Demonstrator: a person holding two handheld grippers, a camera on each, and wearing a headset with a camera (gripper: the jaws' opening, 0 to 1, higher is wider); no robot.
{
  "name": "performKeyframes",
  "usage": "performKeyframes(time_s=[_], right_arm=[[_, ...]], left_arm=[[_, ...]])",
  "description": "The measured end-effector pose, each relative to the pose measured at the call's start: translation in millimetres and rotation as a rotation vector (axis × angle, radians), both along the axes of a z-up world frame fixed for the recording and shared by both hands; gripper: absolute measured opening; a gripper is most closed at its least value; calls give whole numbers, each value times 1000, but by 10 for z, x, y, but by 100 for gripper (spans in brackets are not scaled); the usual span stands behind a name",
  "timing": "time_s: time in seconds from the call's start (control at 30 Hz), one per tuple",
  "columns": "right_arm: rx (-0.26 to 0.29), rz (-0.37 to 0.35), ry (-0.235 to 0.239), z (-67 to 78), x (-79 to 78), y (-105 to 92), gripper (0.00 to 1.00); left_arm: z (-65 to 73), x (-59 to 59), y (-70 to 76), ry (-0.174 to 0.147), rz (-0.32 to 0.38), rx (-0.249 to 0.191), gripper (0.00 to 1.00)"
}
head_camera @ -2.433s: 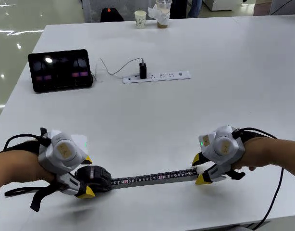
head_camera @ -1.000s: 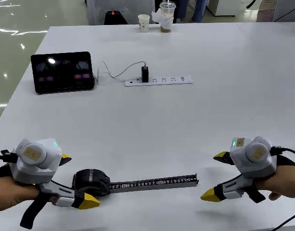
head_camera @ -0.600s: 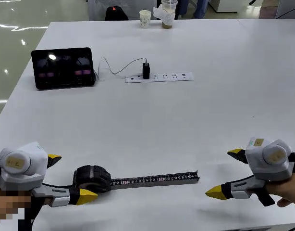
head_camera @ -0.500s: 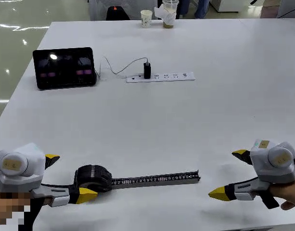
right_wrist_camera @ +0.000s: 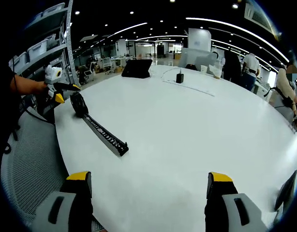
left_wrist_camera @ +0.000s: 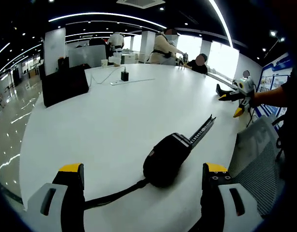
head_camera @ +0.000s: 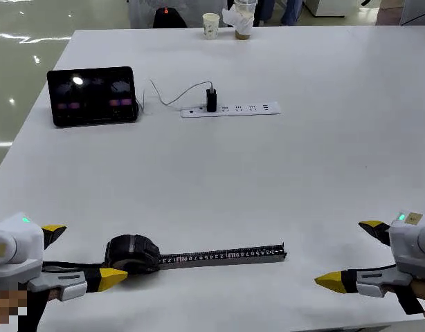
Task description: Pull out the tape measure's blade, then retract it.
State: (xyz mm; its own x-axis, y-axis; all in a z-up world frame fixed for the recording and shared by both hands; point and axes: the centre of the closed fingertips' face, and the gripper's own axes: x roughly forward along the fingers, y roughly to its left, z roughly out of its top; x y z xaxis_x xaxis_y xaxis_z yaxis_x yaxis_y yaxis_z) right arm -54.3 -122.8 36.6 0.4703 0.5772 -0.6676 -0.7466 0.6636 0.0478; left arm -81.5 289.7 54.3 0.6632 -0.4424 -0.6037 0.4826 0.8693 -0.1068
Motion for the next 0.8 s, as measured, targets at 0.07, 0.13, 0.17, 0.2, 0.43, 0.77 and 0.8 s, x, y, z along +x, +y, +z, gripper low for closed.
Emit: performKeyframes(time_s=[0.07,0.13,0.17,0.2,0.43,0.77,0.8], right_arm=[[-2,-5,-2,2,-29,-13,99],[-3,-7,0,-12,-57,-36,99],[-4,-6,1,-20,-73,-44,99],[-5,-5,7,-32,-103,-53,99],[-14,4,12,-97,-176,-113,99],[-11,19,-16,-107,-160,-181,99],[-16,18,-17,-114,-158,-193,99]], left_arm=[[9,-9,21,-17,11,-5,99],[2,-31,34,-20,14,-5,99],[-4,-39,39,-21,14,-2,99],[-20,-52,49,-18,13,8,99],[-27,-78,67,-30,7,27,99],[-74,-172,51,-25,-19,28,98],[-75,-173,55,-26,-19,30,98]])
